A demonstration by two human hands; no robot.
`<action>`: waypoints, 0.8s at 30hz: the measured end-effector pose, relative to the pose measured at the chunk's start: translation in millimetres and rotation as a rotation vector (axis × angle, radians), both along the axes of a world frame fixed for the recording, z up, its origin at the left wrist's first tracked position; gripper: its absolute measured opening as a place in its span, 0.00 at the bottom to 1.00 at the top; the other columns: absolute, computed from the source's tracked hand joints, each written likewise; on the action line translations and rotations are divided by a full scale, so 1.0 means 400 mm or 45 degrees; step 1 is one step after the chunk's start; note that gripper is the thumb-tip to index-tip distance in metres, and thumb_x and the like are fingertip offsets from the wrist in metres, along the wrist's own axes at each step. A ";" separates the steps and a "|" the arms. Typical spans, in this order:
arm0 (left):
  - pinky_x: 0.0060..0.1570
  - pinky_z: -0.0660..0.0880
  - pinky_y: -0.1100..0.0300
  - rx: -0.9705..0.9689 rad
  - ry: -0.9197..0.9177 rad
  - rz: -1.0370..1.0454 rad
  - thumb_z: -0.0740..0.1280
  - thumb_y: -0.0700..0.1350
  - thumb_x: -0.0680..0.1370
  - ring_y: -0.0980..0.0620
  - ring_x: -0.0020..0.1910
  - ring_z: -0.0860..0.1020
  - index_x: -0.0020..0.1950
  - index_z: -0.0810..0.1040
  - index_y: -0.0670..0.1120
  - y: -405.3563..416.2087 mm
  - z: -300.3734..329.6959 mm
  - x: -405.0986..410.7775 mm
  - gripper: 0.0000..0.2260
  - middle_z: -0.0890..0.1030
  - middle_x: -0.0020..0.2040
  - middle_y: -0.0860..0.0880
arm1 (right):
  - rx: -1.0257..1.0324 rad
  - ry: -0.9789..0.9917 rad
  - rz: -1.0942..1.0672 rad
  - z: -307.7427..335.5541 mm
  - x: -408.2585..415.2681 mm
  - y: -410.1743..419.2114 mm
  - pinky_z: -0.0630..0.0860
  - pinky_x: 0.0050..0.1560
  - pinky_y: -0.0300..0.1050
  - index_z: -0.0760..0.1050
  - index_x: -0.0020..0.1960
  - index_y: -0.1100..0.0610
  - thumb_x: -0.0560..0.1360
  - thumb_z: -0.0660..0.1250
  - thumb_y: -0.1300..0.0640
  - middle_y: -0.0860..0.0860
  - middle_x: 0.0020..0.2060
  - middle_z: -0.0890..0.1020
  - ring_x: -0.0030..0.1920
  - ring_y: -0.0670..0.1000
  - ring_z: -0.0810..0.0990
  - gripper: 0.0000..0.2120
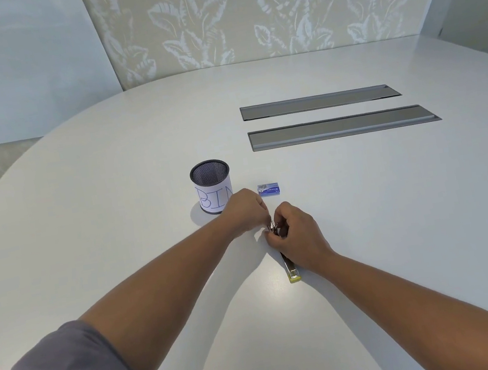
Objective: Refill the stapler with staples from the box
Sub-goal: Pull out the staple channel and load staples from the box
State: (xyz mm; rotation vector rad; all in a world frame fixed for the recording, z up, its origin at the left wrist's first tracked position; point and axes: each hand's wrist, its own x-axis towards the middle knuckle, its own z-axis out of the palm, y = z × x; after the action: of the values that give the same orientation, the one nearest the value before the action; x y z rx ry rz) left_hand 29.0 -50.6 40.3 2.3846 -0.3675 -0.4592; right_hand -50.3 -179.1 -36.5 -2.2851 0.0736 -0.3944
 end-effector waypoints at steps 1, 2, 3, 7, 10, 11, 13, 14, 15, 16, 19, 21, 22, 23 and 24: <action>0.36 0.74 0.59 -0.030 0.005 0.030 0.74 0.35 0.67 0.50 0.36 0.78 0.38 0.85 0.43 0.002 -0.005 0.000 0.03 0.83 0.36 0.48 | 0.000 -0.003 -0.002 0.000 0.000 -0.001 0.71 0.34 0.45 0.65 0.41 0.47 0.69 0.71 0.51 0.46 0.32 0.75 0.33 0.48 0.72 0.14; 0.34 0.73 0.60 -0.060 0.019 0.060 0.74 0.35 0.67 0.51 0.35 0.77 0.36 0.84 0.44 0.004 -0.008 0.000 0.04 0.82 0.35 0.48 | -0.002 -0.006 -0.003 -0.001 0.001 -0.001 0.71 0.34 0.45 0.65 0.41 0.47 0.69 0.71 0.51 0.46 0.32 0.74 0.33 0.48 0.72 0.14; 0.32 0.72 0.61 -0.091 0.046 0.087 0.75 0.35 0.66 0.51 0.34 0.76 0.35 0.82 0.45 0.006 -0.011 0.000 0.06 0.81 0.34 0.49 | -0.005 -0.011 -0.003 -0.001 0.001 0.000 0.71 0.34 0.45 0.65 0.41 0.47 0.69 0.71 0.51 0.46 0.32 0.74 0.33 0.48 0.72 0.14; 0.30 0.68 0.62 -0.146 0.146 0.124 0.77 0.34 0.66 0.52 0.32 0.73 0.36 0.80 0.45 0.008 -0.014 0.002 0.08 0.79 0.32 0.50 | -0.013 -0.017 -0.004 -0.002 0.001 0.002 0.70 0.33 0.44 0.64 0.41 0.47 0.70 0.71 0.51 0.46 0.32 0.74 0.33 0.48 0.72 0.14; 0.30 0.68 0.62 -0.136 0.174 0.102 0.76 0.34 0.65 0.52 0.32 0.73 0.37 0.81 0.44 0.006 -0.012 0.001 0.08 0.78 0.31 0.49 | -0.006 -0.010 -0.004 -0.002 0.001 0.001 0.69 0.33 0.42 0.64 0.41 0.47 0.69 0.71 0.51 0.45 0.31 0.75 0.33 0.47 0.72 0.14; 0.30 0.68 0.62 -0.135 0.178 0.099 0.76 0.34 0.65 0.52 0.32 0.73 0.37 0.81 0.44 0.006 -0.014 0.001 0.08 0.78 0.32 0.49 | -0.003 -0.007 -0.003 -0.002 0.001 0.001 0.69 0.33 0.42 0.64 0.41 0.46 0.69 0.71 0.51 0.45 0.31 0.75 0.33 0.47 0.72 0.14; 0.31 0.68 0.62 -0.137 0.177 0.102 0.76 0.34 0.65 0.51 0.33 0.73 0.37 0.82 0.44 0.005 -0.016 0.003 0.07 0.79 0.33 0.49 | -0.003 -0.001 -0.006 -0.002 0.001 0.001 0.70 0.33 0.43 0.65 0.41 0.46 0.69 0.71 0.51 0.45 0.32 0.75 0.34 0.47 0.72 0.14; 0.33 0.69 0.61 -0.136 0.172 0.103 0.76 0.35 0.65 0.51 0.34 0.74 0.37 0.82 0.44 0.005 -0.017 0.004 0.07 0.80 0.34 0.48 | -0.004 -0.003 -0.008 -0.002 0.001 0.000 0.70 0.33 0.43 0.65 0.41 0.47 0.69 0.71 0.51 0.46 0.32 0.75 0.34 0.47 0.73 0.14; 0.34 0.70 0.60 -0.132 0.166 0.101 0.76 0.35 0.65 0.51 0.35 0.74 0.38 0.83 0.43 0.005 -0.017 0.005 0.06 0.80 0.35 0.48 | -0.004 -0.003 -0.009 -0.002 0.001 0.000 0.70 0.34 0.43 0.65 0.42 0.47 0.69 0.71 0.51 0.46 0.32 0.75 0.34 0.47 0.73 0.14; 0.35 0.71 0.60 -0.124 0.158 0.094 0.76 0.36 0.65 0.50 0.35 0.75 0.38 0.83 0.43 0.005 -0.016 0.006 0.05 0.81 0.36 0.47 | -0.003 0.001 -0.010 -0.002 0.001 0.000 0.71 0.34 0.44 0.65 0.42 0.47 0.69 0.71 0.51 0.46 0.32 0.75 0.34 0.48 0.73 0.14; 0.38 0.73 0.58 -0.071 0.142 0.029 0.77 0.37 0.65 0.50 0.37 0.77 0.41 0.85 0.41 0.006 -0.011 0.008 0.06 0.83 0.38 0.46 | -0.005 0.011 -0.016 -0.002 0.001 -0.001 0.71 0.34 0.45 0.65 0.42 0.48 0.69 0.71 0.52 0.46 0.32 0.75 0.34 0.49 0.73 0.14; 0.38 0.73 0.58 -0.020 0.135 -0.021 0.77 0.37 0.65 0.50 0.37 0.77 0.42 0.85 0.40 0.007 -0.007 0.009 0.08 0.84 0.39 0.46 | -0.003 0.009 -0.018 -0.001 0.001 0.000 0.72 0.35 0.46 0.65 0.42 0.49 0.68 0.71 0.52 0.46 0.32 0.75 0.34 0.50 0.73 0.14; 0.37 0.73 0.59 0.007 0.131 -0.037 0.77 0.37 0.65 0.50 0.37 0.77 0.43 0.85 0.40 0.006 -0.005 0.010 0.08 0.84 0.40 0.45 | -0.004 0.008 -0.019 -0.001 0.001 0.000 0.72 0.35 0.47 0.65 0.42 0.49 0.68 0.71 0.52 0.46 0.32 0.75 0.35 0.50 0.73 0.13; 0.37 0.73 0.59 0.034 0.126 -0.049 0.77 0.37 0.65 0.51 0.37 0.77 0.43 0.85 0.41 0.004 -0.002 0.010 0.08 0.84 0.40 0.45 | -0.004 0.007 -0.018 0.000 0.001 0.000 0.72 0.35 0.47 0.65 0.42 0.49 0.68 0.71 0.52 0.46 0.32 0.75 0.35 0.50 0.74 0.13; 0.37 0.73 0.59 0.061 0.121 -0.059 0.77 0.38 0.65 0.51 0.37 0.77 0.43 0.85 0.41 0.001 0.002 0.010 0.08 0.84 0.41 0.45 | -0.002 0.006 -0.017 -0.001 0.001 0.000 0.72 0.35 0.46 0.65 0.42 0.49 0.68 0.71 0.52 0.46 0.32 0.75 0.35 0.50 0.74 0.13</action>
State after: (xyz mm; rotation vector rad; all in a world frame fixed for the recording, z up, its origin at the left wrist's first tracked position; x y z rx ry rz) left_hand 33.0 -50.1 41.0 2.3944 -0.3734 -0.6071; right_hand -50.0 -179.0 -36.7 -2.2882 0.0910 -0.3957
